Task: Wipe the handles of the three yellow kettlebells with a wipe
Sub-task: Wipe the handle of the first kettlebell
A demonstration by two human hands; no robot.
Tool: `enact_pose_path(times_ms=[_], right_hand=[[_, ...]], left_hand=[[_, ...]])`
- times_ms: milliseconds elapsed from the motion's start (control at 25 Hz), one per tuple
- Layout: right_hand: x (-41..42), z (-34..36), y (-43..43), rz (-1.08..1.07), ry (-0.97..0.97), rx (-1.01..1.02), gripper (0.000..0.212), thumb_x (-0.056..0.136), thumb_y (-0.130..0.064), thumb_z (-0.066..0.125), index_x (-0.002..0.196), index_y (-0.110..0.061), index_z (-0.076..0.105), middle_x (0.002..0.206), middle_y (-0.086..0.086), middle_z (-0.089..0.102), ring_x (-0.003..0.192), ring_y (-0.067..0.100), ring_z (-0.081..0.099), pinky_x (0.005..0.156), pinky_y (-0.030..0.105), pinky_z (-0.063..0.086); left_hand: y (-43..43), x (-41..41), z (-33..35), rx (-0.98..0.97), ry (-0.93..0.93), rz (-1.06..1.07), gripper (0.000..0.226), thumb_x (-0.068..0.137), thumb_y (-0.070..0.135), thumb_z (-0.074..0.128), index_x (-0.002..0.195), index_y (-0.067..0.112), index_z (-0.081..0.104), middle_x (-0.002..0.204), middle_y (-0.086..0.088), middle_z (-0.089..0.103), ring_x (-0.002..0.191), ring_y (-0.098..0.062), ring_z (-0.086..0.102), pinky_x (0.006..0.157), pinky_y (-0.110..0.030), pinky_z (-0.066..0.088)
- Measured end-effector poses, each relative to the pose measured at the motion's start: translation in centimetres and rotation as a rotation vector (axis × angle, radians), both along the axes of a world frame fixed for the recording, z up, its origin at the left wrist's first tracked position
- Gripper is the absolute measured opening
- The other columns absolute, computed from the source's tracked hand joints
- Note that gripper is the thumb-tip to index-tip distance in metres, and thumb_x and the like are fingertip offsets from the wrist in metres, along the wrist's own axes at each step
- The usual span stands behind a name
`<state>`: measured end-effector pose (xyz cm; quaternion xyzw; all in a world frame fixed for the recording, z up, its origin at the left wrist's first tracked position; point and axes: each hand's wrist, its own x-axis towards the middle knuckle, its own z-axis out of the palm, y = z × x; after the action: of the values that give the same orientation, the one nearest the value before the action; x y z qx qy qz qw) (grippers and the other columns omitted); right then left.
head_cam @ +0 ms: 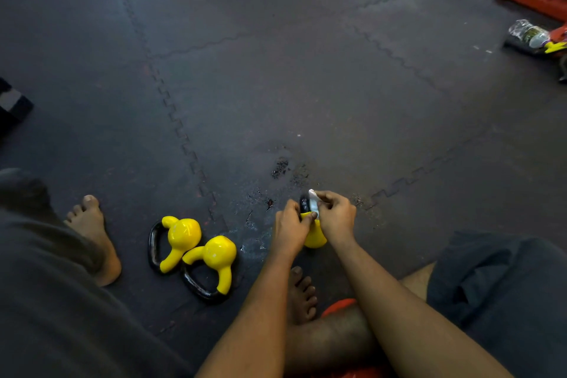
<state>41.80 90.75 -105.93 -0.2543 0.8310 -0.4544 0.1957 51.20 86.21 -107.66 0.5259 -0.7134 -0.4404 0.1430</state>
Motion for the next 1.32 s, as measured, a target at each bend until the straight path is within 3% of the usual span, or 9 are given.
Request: enact_pose_path(times_ms=[80, 200, 320, 480, 680, 840, 1000, 1320], right_hand=[[-0.4, -0.1, 0.3, -0.076, -0.023, -0.009, 0.013, 0.088, -0.015, 0.066, 0.095, -0.016, 0.077, 0.088, -0.001, 0.074, 0.084, 0.012, 0.067, 0.071, 0.019, 0.048], [-0.9, 0.7, 0.9, -0.189, -0.074, 0.005, 0.022, 0.086, -0.003, 0.059, 0.098, -0.010, 0.076, 0.093, 0.009, 0.074, 0.087, 0.018, 0.065, 0.077, 0.023, 0.046], [-0.6, 1.5, 1.3, -0.168, -0.115, 0.036, 0.025, 0.084, -0.002, 0.057, 0.102, -0.005, 0.074, 0.098, 0.013, 0.072, 0.088, 0.019, 0.061, 0.078, 0.023, 0.043], [0.3, 1.7, 1.5, -0.065, -0.081, 0.022, 0.030, 0.083, 0.000, 0.058, 0.108, -0.008, 0.072, 0.104, 0.010, 0.072, 0.098, 0.021, 0.064, 0.080, 0.020, 0.042], [1.2, 2.8, 1.4, -0.051, 0.059, -0.088, 0.026, 0.081, -0.004, 0.066, 0.104, -0.012, 0.073, 0.102, 0.003, 0.070, 0.091, 0.012, 0.060, 0.082, 0.018, 0.044], [3.1, 1.0, 1.0, 0.192, 0.134, 0.042, 0.036, 0.078, 0.005, 0.057, 0.097, -0.018, 0.076, 0.101, 0.003, 0.074, 0.099, 0.018, 0.068, 0.092, 0.036, 0.054], [3.5, 0.8, 1.8, 0.246, 0.118, 0.227, 0.053, 0.079, 0.009, 0.048, 0.116, -0.021, 0.071, 0.119, 0.001, 0.070, 0.114, 0.015, 0.062, 0.101, 0.029, 0.048], [3.0, 1.8, 2.6, 0.208, 0.150, 0.276, 0.053, 0.082, 0.001, 0.047, 0.122, -0.027, 0.066, 0.116, 0.008, 0.070, 0.107, 0.025, 0.064, 0.092, 0.030, 0.050]], left_hand=[[-0.4, 0.0, 0.1, -0.038, -0.038, -0.018, 0.029, 0.084, 0.035, 0.068, 0.083, 0.013, 0.049, 0.084, -0.013, 0.061, 0.074, -0.026, 0.055, 0.060, -0.031, 0.034], [-1.2, 1.2, 0.3, -0.092, -0.107, -0.064, 0.027, 0.085, 0.031, 0.064, 0.090, 0.007, 0.054, 0.087, -0.017, 0.063, 0.081, -0.032, 0.060, 0.061, -0.033, 0.038], [-1.4, 2.5, 1.0, -0.112, -0.105, -0.105, 0.021, 0.080, 0.025, 0.066, 0.089, 0.008, 0.058, 0.081, -0.013, 0.063, 0.076, -0.029, 0.060, 0.058, -0.031, 0.039], [-1.8, 4.7, 1.1, -0.118, -0.046, -0.125, 0.017, 0.073, 0.017, 0.065, 0.089, 0.012, 0.061, 0.076, -0.011, 0.061, 0.070, -0.025, 0.056, 0.060, -0.034, 0.042], [-1.8, 6.7, 0.8, -0.101, -0.013, -0.168, 0.021, 0.077, 0.017, 0.068, 0.098, 0.020, 0.063, 0.085, -0.008, 0.061, 0.082, -0.023, 0.057, 0.066, -0.027, 0.039], [-0.6, 5.9, 1.0, -0.088, 0.066, -0.183, 0.017, 0.084, 0.015, 0.069, 0.100, 0.015, 0.062, 0.092, -0.004, 0.066, 0.085, -0.018, 0.060, 0.076, -0.031, 0.047], [-0.1, 5.5, 0.9, -0.092, 0.071, -0.164, 0.016, 0.086, 0.014, 0.067, 0.100, 0.015, 0.060, 0.093, -0.004, 0.066, 0.087, -0.020, 0.060, 0.078, -0.032, 0.048], [0.1, 4.8, 0.9, -0.082, 0.081, -0.130, 0.018, 0.083, 0.013, 0.072, 0.099, 0.015, 0.064, 0.091, 0.002, 0.064, 0.087, -0.012, 0.060, 0.075, -0.021, 0.043]])
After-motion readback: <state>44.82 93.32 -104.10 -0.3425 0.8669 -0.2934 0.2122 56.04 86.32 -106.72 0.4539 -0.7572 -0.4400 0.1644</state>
